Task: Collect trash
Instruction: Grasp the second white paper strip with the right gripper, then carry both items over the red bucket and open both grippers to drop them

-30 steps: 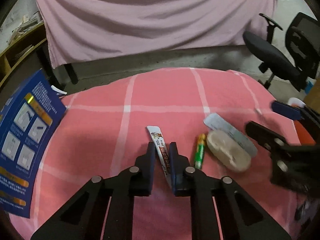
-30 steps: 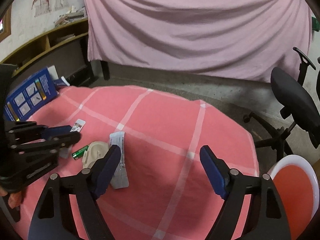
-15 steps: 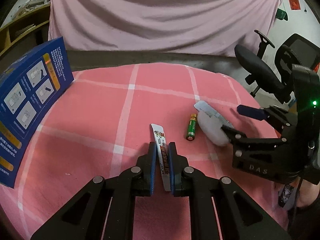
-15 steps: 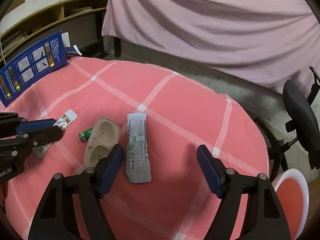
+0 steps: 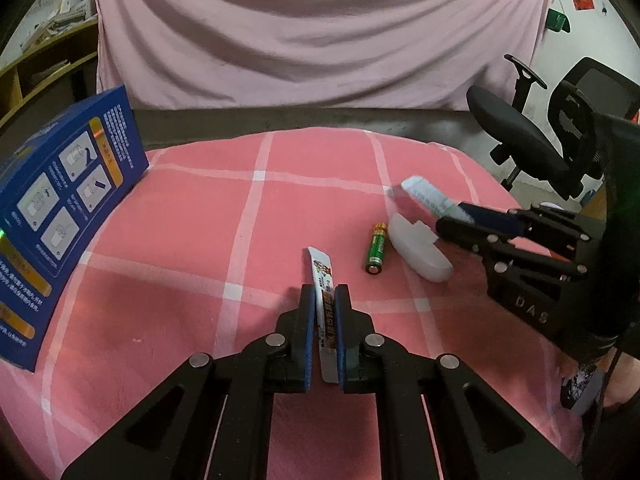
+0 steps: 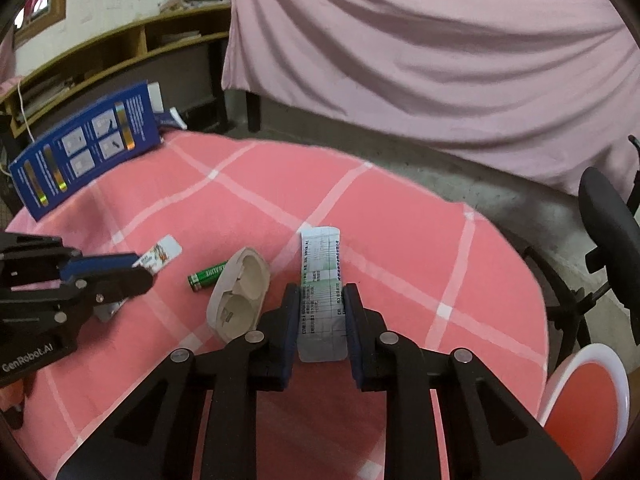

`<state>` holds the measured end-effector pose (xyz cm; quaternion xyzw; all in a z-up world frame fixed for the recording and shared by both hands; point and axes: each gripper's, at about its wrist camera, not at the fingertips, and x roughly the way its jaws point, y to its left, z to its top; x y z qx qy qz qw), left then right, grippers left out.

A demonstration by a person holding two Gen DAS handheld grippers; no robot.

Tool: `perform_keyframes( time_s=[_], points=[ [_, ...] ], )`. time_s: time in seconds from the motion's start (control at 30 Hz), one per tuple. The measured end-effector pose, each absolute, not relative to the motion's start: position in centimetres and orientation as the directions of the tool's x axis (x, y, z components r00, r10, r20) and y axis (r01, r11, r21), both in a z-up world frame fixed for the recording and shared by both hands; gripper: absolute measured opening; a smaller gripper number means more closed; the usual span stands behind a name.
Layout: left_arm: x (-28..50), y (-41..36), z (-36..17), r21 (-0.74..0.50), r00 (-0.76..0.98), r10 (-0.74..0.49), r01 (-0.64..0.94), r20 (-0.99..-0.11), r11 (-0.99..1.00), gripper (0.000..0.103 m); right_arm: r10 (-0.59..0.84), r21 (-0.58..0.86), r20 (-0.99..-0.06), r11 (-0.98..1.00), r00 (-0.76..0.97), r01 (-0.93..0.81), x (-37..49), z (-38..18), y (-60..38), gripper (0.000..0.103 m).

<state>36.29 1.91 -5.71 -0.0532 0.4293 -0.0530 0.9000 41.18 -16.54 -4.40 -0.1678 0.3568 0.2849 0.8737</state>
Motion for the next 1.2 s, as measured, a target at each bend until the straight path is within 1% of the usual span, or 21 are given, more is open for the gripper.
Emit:
perform_keyframes(
  time_s=[0.1,0.13,0.17,0.27,0.37,0.43,0.53,0.63,0.73,0.8,0.93,1.07,1.2],
  points=[
    [35.5,1.5,-5.2,-0.145,0.653,-0.135,0.039,-0.745,0.989,0.005,0.399,-0.093,-0.660,0.797,0.637,-0.596,40.2,-3.3,-17.4,0.019],
    [35.0,1.4,-4.7,-0.153,0.679,-0.136,0.035,-0.721,0.988,0.005,0.408,-0.092,-0.635,0.803,0.656,-0.588,39.9,-2.9,-17.8,0.019],
    [34.5,1.3,-4.2,-0.162,0.705,-0.135,0.029,-0.697,0.986,0.002,0.418,-0.090,-0.605,0.810,0.678,-0.580,39.4,-2.5,-18.2,0.019],
    [33.2,0.9,-2.6,-0.182,0.775,-0.128,0.017,-0.618,0.983,0.002,0.448,-0.075,-0.503,0.829,0.739,-0.554,38.0,-1.2,-19.6,0.019],
    [32.0,0.0,-0.6,-0.177,0.835,-0.124,0.033,-0.536,0.984,0.002,0.481,-0.054,-0.355,0.846,0.802,-0.531,35.9,0.4,-21.5,0.019],
    [31.1,-1.0,0.7,-0.165,0.872,-0.130,0.058,-0.471,0.985,0.002,0.496,-0.037,-0.282,0.850,0.822,-0.525,35.1,1.2,-22.4,0.019],
    [29.9,-2.8,2.2,-0.139,0.911,-0.132,0.084,-0.390,0.987,0.002,0.498,-0.030,-0.194,0.858,0.845,-0.513,33.8,2.1,-23.8,0.019],
    [28.9,-4.4,3.5,-0.123,0.935,-0.141,0.106,-0.325,0.987,0.002,0.464,-0.041,-0.108,0.882,0.879,-0.470,32.6,3.0,-25.5,0.019],
    [28.2,-5.7,4.8,-0.103,0.952,-0.152,0.129,-0.264,0.986,0.002,0.430,-0.029,-0.055,0.902,0.901,-0.431,31.9,3.6,-27.3,0.019],
    [27.8,-6.9,5.8,-0.088,0.959,-0.173,0.157,-0.225,0.984,0.002,0.422,-0.012,-0.051,0.906,0.905,-0.423,32.0,4.1,-28.7,0.019],
    [27.7,-10.0,6.9,-0.056,0.957,-0.224,0.217,-0.186,0.975,0.002,0.390,0.030,-0.032,0.921,0.920,-0.389,31.3,4.6,-31.6,0.019],
    [27.8,-13.8,7.0,-0.026,0.946,-0.276,0.276,-0.173,0.961,0.002,0.341,0.064,-0.007,0.938,0.940,-0.340,30.4,4.8,-34.8,0.019],
    [28.4,-17.9,7.0,-0.009,0.925,-0.329,0.333,-0.189,0.943,0.002,0.282,0.105,-0.005,0.954,0.959,-0.280,29.8,4.5,-38.2,0.019]
  ],
)
